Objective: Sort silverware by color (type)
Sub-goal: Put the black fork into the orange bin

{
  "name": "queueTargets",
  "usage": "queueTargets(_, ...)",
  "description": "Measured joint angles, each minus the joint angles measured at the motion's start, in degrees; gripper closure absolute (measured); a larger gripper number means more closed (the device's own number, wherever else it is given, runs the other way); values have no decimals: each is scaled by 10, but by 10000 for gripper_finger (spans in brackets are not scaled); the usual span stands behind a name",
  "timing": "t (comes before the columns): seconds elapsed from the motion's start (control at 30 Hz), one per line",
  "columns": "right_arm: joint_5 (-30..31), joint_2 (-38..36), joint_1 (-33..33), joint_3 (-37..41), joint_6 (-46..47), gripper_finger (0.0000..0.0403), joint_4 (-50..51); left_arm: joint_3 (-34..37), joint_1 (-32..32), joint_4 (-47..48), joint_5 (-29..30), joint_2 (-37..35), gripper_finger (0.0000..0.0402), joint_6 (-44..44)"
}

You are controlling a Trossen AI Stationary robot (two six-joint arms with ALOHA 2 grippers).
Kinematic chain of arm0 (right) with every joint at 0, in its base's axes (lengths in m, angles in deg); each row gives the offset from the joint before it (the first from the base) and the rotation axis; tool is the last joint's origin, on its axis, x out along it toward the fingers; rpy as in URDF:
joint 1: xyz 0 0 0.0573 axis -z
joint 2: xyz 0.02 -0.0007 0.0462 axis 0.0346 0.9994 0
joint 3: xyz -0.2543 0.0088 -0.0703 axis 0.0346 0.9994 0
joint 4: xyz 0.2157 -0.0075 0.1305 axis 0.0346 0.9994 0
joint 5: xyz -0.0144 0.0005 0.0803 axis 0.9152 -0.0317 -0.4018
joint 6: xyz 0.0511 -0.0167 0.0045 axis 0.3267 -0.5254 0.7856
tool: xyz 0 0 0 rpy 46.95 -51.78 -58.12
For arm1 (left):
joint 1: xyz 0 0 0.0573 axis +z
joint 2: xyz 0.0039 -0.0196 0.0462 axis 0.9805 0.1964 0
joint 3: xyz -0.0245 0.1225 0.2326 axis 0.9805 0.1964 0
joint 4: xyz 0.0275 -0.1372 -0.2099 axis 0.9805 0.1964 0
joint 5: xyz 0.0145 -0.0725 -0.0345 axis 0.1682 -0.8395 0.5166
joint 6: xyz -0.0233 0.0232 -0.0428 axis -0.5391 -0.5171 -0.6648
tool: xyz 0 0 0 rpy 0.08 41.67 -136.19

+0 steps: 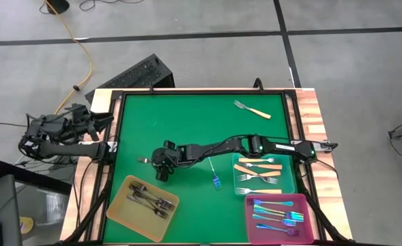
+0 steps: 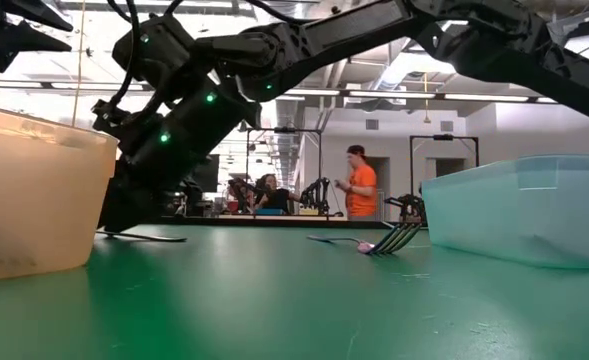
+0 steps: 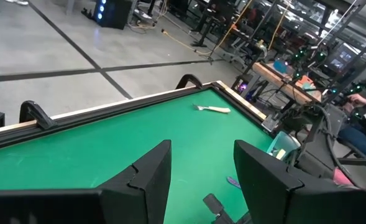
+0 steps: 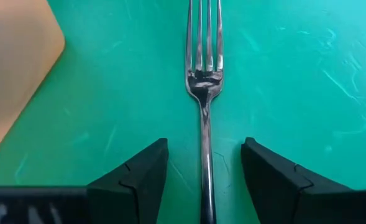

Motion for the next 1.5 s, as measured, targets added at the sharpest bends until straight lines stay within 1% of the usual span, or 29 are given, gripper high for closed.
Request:
queueTargets(0.13, 2, 0, 3, -1, 0, 186, 17, 0, 0, 0, 0, 0, 243, 0)
queueTargets(0.23, 3, 0, 7, -2, 21, 206, 35, 0, 0, 0, 0, 0, 243, 0)
queueTargets(0.37, 2, -2, 11, -3, 68, 263, 71, 0, 0, 0, 2, 0, 243, 0)
queueTargets(0.53, 2, -3, 12, -3, 62, 344, 82, 0, 0, 0, 4, 0, 243, 0)
queueTargets(0.63, 2, -3, 11, -2, 64, 378, 85, 0, 0, 0, 6, 0, 243, 0)
queueTargets(0.8, 3, -8, 9, -1, 66, 379, 87, 0, 0, 0, 6, 0, 243, -1)
queueTargets(1.1, 12, -50, 23, -5, 67, 379, 104, 0, 0, -2, 8, 0, 243, -6)
queueTargets(1.37, 42, -77, 31, -15, 77, 379, 68, 0, 0, -2, 11, 0, 243, -11)
queueTargets(1.43, 42, -88, 31, -13, 79, 379, 70, 0, 0, -2, 11, 0, 243, -13)
queueTargets(1.5, 43, -95, 29, -14, 80, 379, 48, 0, 0, -2, 11, 0, 243, -14)
